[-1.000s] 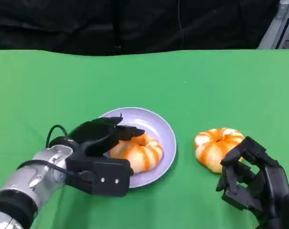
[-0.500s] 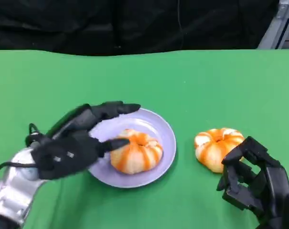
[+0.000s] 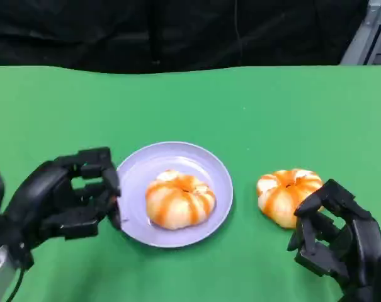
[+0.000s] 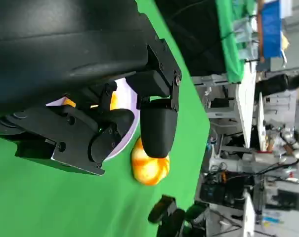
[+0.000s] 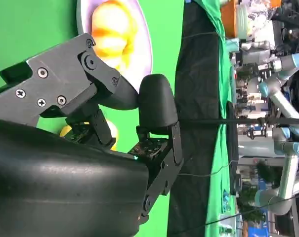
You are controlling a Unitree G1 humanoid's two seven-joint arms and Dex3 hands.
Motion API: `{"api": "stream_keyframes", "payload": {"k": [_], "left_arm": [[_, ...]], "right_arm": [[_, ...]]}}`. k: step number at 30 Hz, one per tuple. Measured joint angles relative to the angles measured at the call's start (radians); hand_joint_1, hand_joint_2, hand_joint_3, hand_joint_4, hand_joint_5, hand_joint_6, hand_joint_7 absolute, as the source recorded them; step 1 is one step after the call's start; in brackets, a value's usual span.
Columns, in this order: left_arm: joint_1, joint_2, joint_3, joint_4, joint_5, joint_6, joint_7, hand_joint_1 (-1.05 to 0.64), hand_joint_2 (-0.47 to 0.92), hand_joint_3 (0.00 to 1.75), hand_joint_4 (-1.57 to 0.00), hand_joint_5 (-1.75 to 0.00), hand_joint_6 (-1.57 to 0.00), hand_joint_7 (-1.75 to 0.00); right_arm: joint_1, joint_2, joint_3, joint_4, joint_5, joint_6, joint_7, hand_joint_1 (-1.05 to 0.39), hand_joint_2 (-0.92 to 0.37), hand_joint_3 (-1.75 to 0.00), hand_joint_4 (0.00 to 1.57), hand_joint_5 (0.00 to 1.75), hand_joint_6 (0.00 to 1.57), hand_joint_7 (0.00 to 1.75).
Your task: Grasp the bread from the table and place it into the plate.
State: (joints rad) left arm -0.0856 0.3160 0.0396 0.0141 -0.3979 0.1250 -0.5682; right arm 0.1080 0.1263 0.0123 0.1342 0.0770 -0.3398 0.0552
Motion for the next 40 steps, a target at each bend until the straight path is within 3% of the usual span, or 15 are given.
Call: {"api": "stream_keyframes", "payload": {"k": [5, 9, 13, 17, 29, 40], "left_arm": [[0.003, 0.0, 0.01, -0.022, 0.0, 0.018, -0.01, 0.04, 0.72, 1.08, -0.81, -1.75, -0.68, -1.75], [0.043, -0.02, 0.058, -0.013, -0.067, 0.021, -0.042, 0.07, 0.66, 1.28, -0.85, -1.75, -0.69, -1.75], [0.17, -0.053, 0.13, 0.051, -0.148, 0.048, -0.062, 0.07, 0.64, 1.31, -0.86, -1.75, -0.7, -1.75], [0.191, -0.058, 0.154, 0.044, -0.152, 0.063, -0.05, 0.06, 0.59, 1.46, -0.85, -1.75, -0.69, -1.75], [0.187, -0.08, 0.167, 0.028, -0.156, 0.108, -0.035, 0.04, 0.64, 1.4, -0.81, -1.75, -0.67, -1.75], [0.18, -0.091, 0.183, 0.028, -0.154, 0.134, -0.026, 0.04, 0.61, 1.4, -0.82, -1.75, -0.68, -1.75]], "right_arm": [[0.0, 0.0, 0.0, 0.0, 0.0, 0.0, 0.002, -0.15, -0.57, -1.19, 0.85, 1.75, 0.64, 1.62], [-0.001, 0.0, 0.001, 0.0, 0.002, -0.001, 0.01, -0.14, -0.56, -1.19, 0.84, 1.75, 0.64, 1.61], [0.001, -0.002, -0.005, 0.001, 0.013, 0.0, 0.013, -0.14, -0.56, -1.19, 0.84, 1.75, 0.65, 1.6], [-0.005, 0.001, 0.004, 0.0, 0.012, 0.001, 0.016, -0.14, -0.56, -1.2, 0.84, 1.75, 0.65, 1.6], [0.001, 0.0, 0.002, -0.001, 0.008, 0.017, 0.002, -0.14, -0.57, -1.18, 0.83, 1.75, 0.64, 1.63], [-0.001, 0.0, 0.001, 0.0, 0.01, 0.016, 0.004, -0.14, -0.57, -1.18, 0.87, 1.75, 0.66, 1.61]]}}
